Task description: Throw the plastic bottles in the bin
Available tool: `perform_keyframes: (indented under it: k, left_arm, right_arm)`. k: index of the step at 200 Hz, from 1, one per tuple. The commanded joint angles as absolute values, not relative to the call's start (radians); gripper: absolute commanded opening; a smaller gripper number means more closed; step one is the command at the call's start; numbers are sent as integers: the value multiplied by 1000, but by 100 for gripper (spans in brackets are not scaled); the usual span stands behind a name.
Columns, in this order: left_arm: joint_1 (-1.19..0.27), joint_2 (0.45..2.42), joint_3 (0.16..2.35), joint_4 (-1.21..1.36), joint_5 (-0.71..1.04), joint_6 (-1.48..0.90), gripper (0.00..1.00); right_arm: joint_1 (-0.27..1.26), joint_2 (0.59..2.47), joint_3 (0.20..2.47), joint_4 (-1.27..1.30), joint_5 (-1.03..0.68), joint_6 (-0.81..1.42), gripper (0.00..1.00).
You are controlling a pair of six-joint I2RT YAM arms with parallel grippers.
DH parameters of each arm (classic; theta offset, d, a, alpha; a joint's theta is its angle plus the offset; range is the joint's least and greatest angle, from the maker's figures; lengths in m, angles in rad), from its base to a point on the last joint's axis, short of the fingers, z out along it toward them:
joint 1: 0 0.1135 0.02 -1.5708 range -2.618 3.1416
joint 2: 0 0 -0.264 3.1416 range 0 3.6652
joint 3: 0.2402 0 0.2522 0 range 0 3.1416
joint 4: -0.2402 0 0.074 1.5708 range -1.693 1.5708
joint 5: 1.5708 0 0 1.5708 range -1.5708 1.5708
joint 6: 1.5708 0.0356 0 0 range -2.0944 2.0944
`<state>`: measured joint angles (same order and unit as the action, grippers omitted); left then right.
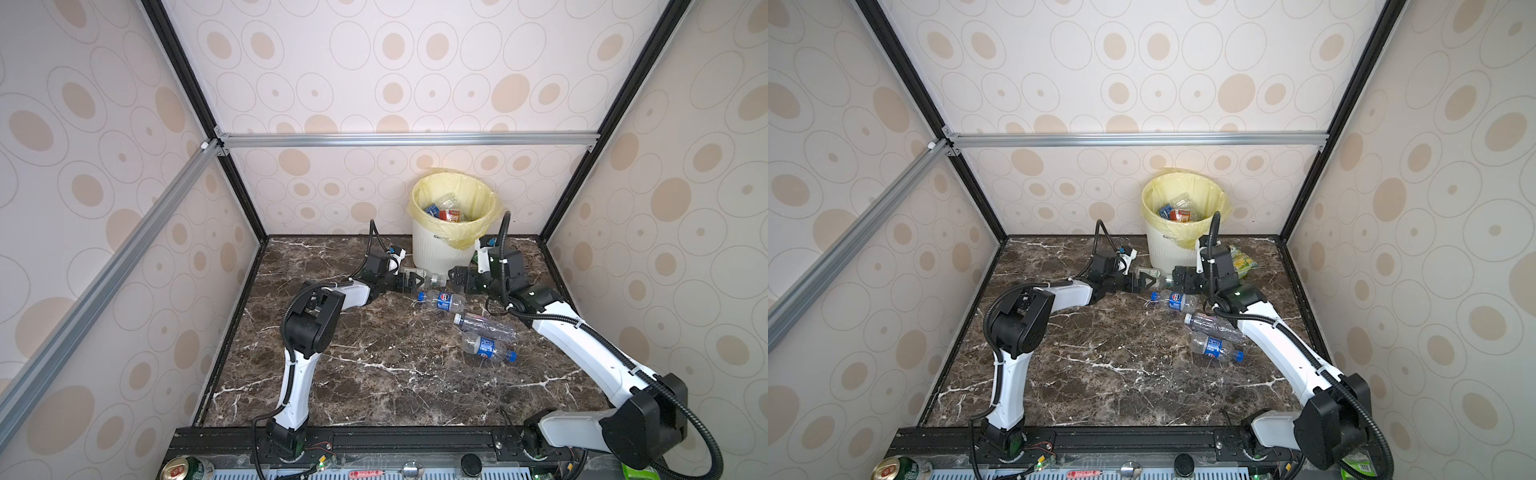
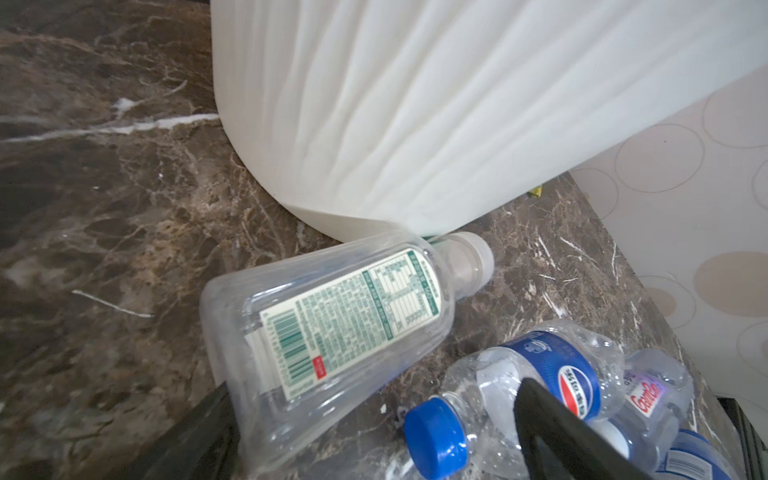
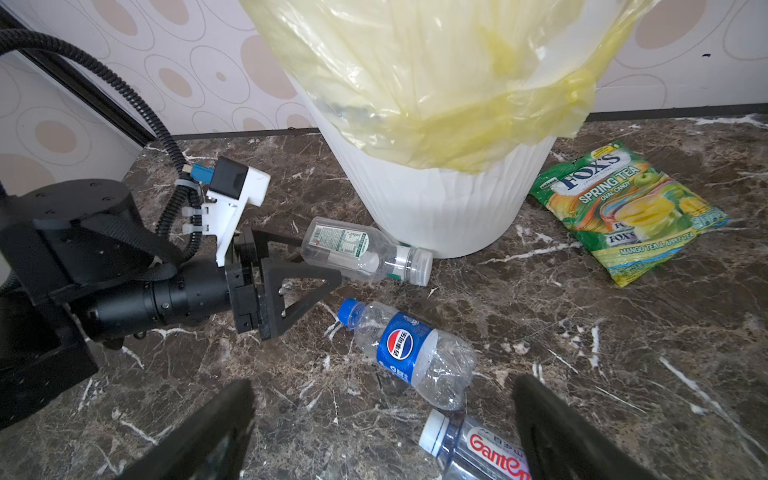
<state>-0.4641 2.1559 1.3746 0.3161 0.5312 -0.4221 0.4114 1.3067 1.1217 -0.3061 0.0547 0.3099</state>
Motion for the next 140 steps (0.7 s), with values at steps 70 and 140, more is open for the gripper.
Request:
perform_keyframes:
  k: [70,140]
  left_arm:
    - [-525,1934,1204,333,433,-443,99]
    - [-524,2006,1351,153,241,-213,99]
  right_arm:
    - [411,1286,1110,-307,67,301,100]
    - [411,1271,1101,-293,59,313,100]
